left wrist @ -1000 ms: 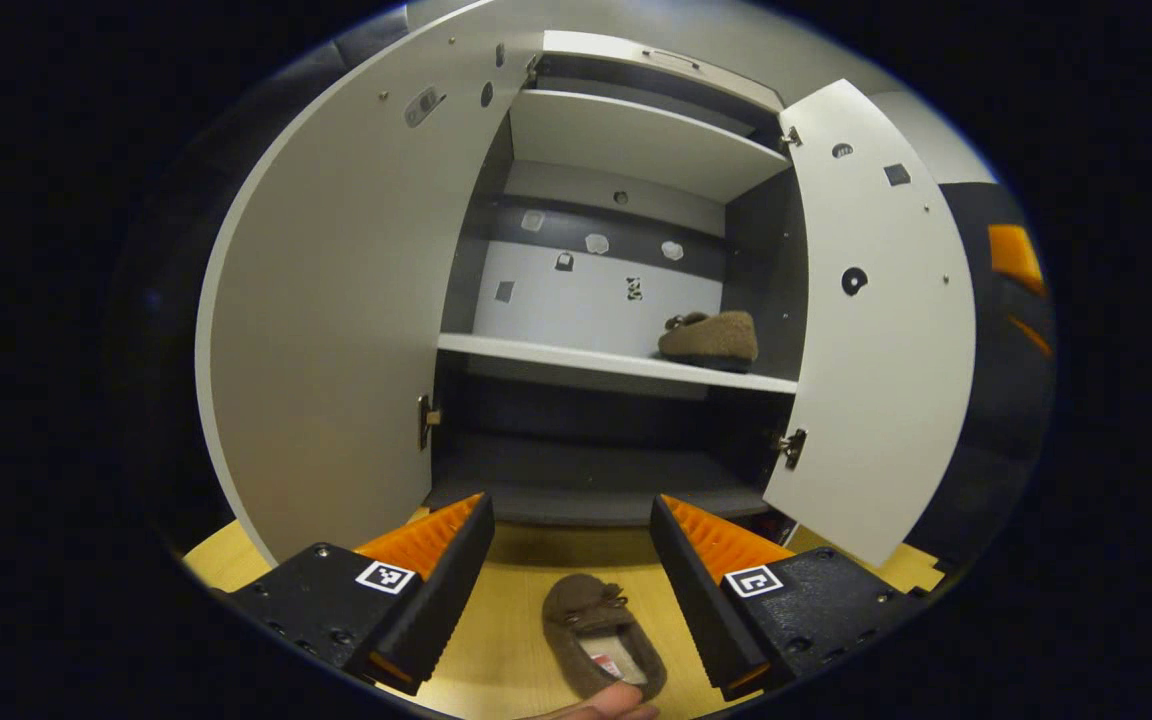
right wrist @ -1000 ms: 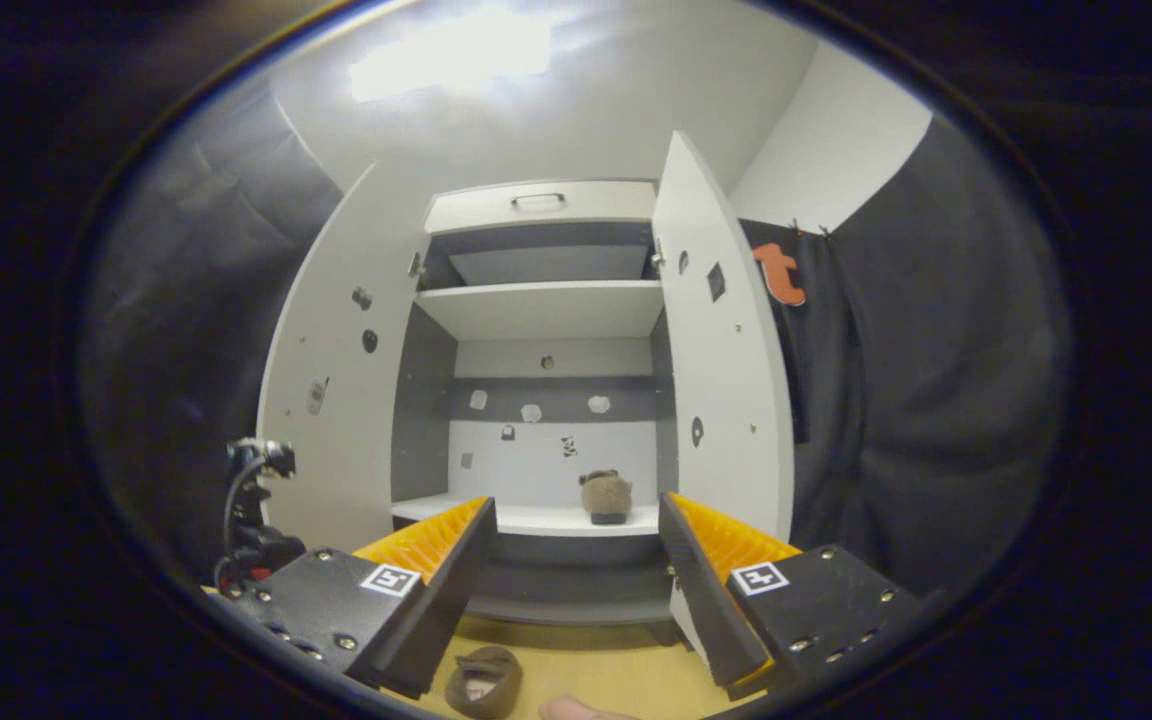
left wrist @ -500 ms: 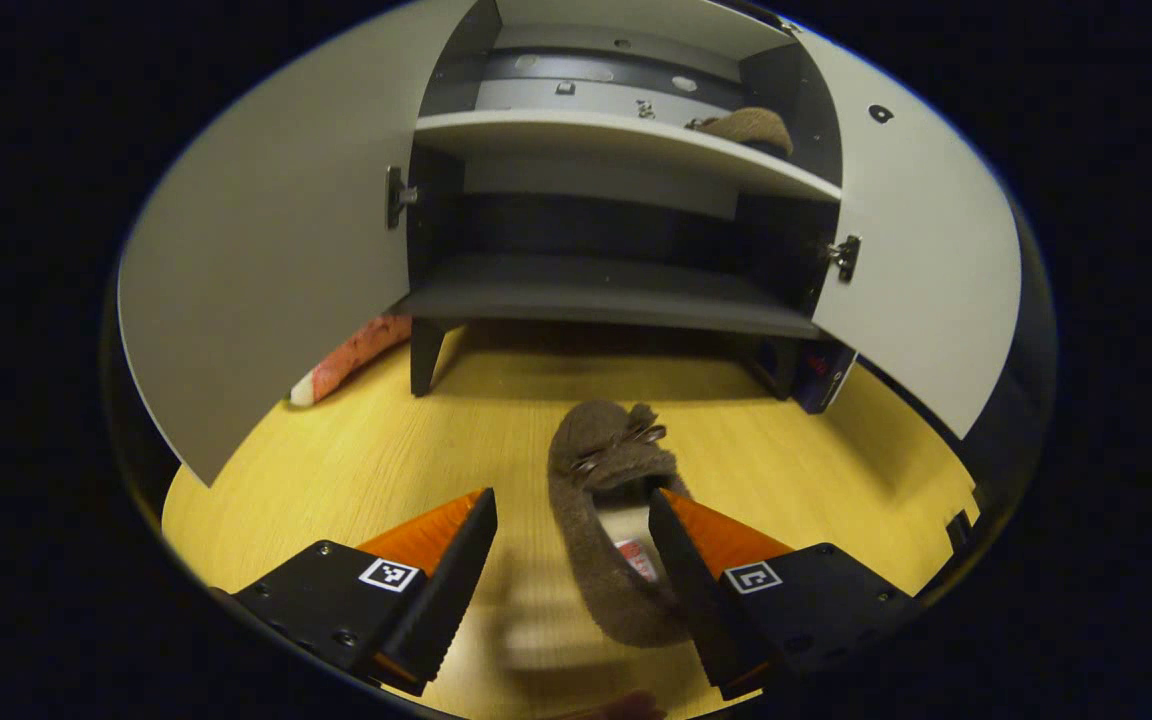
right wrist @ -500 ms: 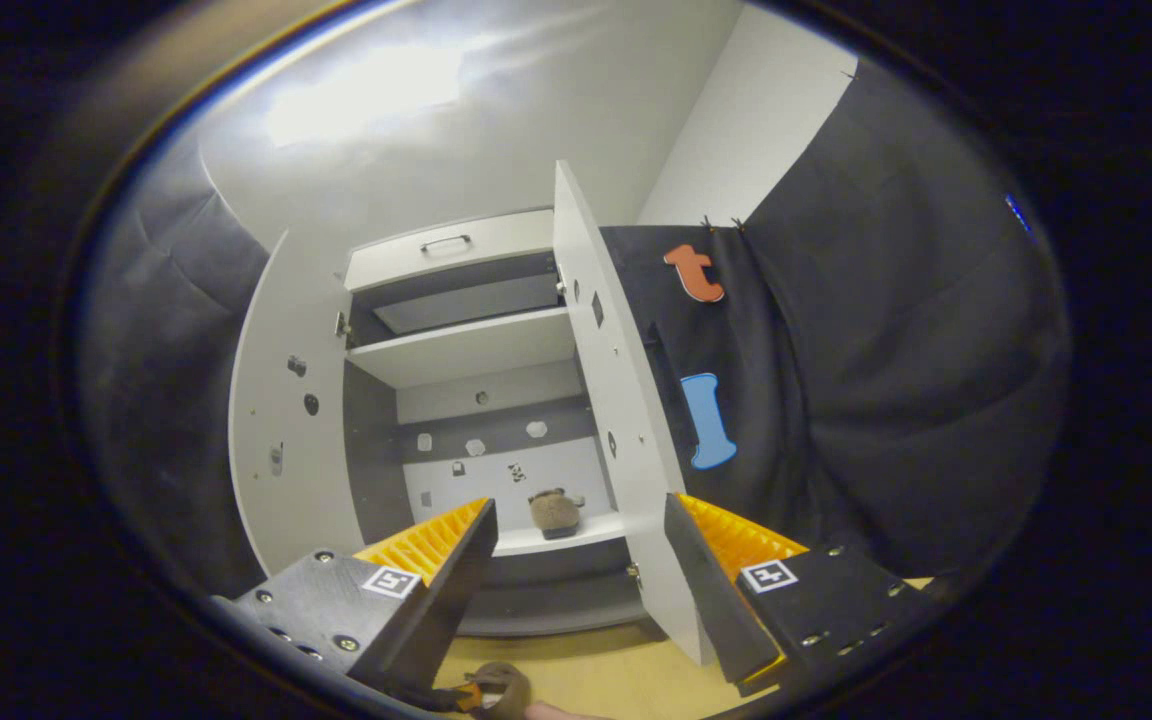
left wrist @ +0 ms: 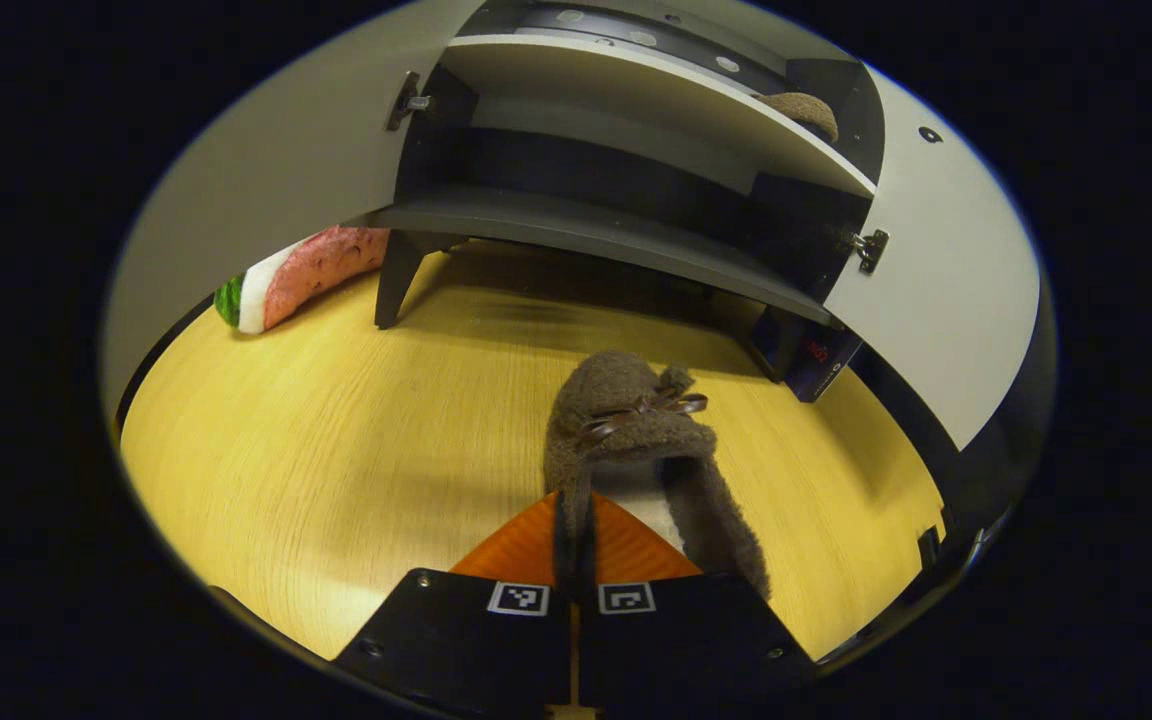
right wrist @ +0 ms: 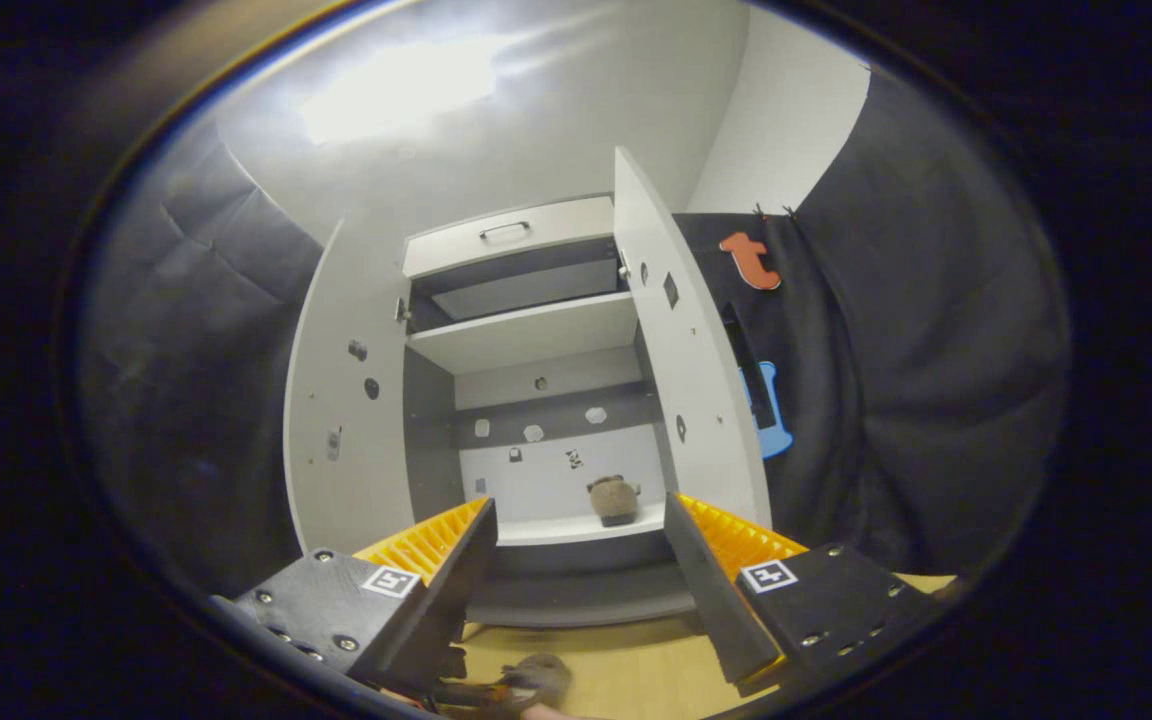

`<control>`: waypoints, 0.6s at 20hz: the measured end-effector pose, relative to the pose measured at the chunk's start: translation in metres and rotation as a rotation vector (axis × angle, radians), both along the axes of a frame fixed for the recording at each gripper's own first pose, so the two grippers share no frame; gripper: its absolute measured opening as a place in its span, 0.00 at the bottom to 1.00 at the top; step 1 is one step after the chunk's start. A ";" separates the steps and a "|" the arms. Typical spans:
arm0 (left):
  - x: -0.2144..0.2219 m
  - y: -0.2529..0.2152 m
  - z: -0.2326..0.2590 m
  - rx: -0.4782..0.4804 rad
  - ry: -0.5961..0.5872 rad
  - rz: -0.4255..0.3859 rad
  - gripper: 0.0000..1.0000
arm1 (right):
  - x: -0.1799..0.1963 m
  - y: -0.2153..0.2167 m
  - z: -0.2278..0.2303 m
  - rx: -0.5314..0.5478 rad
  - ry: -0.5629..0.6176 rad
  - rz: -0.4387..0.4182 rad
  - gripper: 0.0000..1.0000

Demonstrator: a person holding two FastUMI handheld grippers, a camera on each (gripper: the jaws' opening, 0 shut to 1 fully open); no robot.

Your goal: Grab one shoe with the right hand and put it into the shoe cabinet, grab the other shoe with the left hand and put it into the shoe cabinet; then close the right door with the right hand and the left door with the left hand.

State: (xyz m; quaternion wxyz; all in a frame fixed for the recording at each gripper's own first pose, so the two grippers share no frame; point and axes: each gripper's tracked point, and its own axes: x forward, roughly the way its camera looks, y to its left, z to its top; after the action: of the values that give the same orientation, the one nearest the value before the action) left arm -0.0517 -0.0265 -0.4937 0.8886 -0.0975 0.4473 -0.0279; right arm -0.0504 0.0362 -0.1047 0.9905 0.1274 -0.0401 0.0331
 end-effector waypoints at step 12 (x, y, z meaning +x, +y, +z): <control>0.030 0.002 0.165 0.036 -0.369 -0.039 0.04 | -0.006 -0.014 0.005 0.066 -0.011 -0.027 1.00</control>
State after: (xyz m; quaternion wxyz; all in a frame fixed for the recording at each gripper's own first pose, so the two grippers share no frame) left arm -0.0215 -0.0247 -0.3291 0.9565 -0.0660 0.2790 -0.0542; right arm -0.0568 0.0218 -0.0994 0.9859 0.1593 -0.0480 0.0192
